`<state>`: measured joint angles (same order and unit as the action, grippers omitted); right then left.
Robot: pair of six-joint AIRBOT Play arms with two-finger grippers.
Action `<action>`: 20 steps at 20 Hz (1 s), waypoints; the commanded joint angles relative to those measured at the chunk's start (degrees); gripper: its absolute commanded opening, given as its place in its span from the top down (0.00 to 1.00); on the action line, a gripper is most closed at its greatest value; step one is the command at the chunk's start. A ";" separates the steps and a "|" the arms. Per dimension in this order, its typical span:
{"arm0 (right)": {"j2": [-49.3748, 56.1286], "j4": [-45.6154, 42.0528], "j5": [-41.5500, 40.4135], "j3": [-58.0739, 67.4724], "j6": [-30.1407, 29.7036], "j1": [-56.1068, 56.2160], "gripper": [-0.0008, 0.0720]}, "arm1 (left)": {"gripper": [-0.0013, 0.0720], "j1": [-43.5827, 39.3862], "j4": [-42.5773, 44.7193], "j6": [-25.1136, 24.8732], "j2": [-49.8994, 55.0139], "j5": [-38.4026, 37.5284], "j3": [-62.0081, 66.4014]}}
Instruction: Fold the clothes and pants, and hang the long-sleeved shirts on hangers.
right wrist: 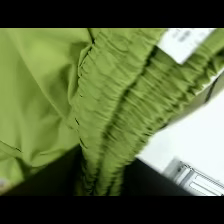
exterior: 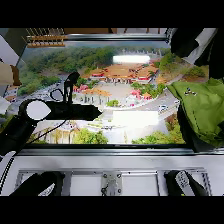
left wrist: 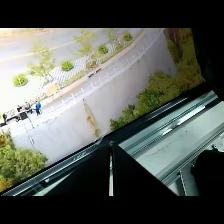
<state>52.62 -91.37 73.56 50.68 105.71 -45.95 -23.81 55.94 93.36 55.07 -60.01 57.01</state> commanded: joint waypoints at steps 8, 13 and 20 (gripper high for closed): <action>-5.97 20.17 -12.83 9.62 -20.22 16.57 0.05 | 0.98 3.41 -0.04 -1.66 0.00 1.62 0.11; -1.18 29.20 -13.84 9.79 -27.23 44.63 0.05 | 0.98 12.09 -0.13 -4.33 -0.07 1.77 0.11; 4.94 29.11 -14.82 9.79 -28.17 58.34 0.77 | 0.98 16.28 -0.17 -4.44 -0.07 1.68 0.11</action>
